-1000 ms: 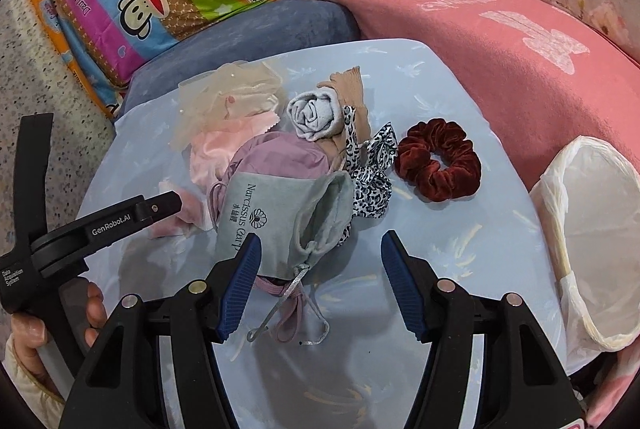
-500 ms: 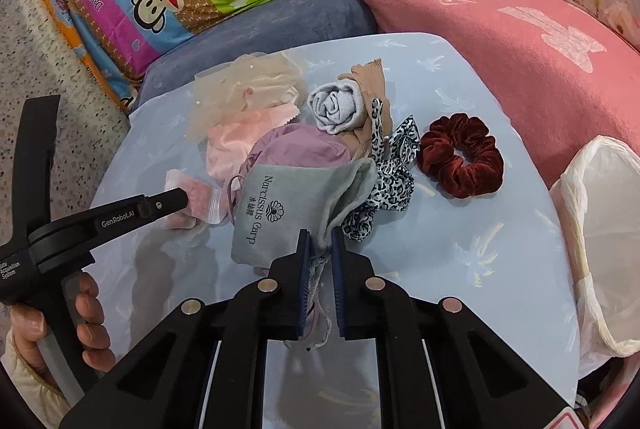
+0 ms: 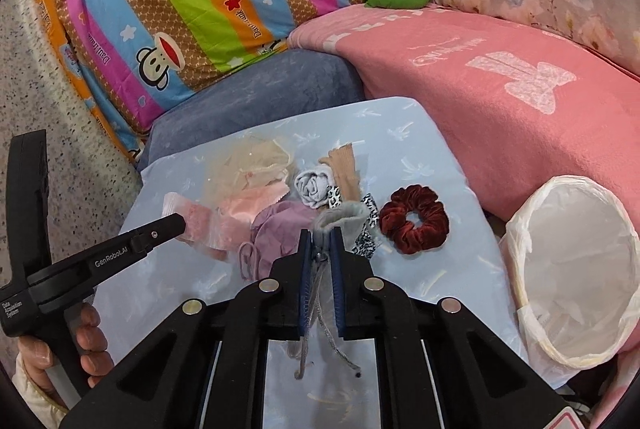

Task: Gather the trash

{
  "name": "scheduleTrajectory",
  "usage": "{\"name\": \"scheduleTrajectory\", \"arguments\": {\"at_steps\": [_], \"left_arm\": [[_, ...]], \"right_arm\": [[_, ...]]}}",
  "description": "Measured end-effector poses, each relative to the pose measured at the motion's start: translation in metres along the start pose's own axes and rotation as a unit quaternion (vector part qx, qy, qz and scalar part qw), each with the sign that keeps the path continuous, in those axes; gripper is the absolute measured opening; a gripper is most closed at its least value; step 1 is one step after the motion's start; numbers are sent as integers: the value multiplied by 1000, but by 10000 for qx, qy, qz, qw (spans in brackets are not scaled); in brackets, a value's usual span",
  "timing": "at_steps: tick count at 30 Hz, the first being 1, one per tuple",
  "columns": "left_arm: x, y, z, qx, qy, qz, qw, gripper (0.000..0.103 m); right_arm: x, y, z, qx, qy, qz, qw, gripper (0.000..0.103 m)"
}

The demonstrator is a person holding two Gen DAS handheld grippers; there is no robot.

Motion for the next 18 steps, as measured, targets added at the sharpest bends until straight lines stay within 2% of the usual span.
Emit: {"name": "scheduleTrajectory", "arguments": {"at_steps": [8, 18], "left_arm": [[24, -56, -4, -482, -247, 328, 9980, 10], [40, -144, 2, -1142, -365, 805, 9895, 10]], "right_arm": [[49, -32, -21, -111, -473, 209, 9986, 9], [108, -92, -33, -386, -982, 652, 9923, 9]]}}
Point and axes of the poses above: each gripper's, at about its wrist camera, not at the fingertips, and x roughly against the way its jaws point, y to its left, z to its underside, the point moved 9 cm from there along -x, roughly the way its jaws point, and after that the axes turned 13 degrees about -z, right-handed, at the moved point
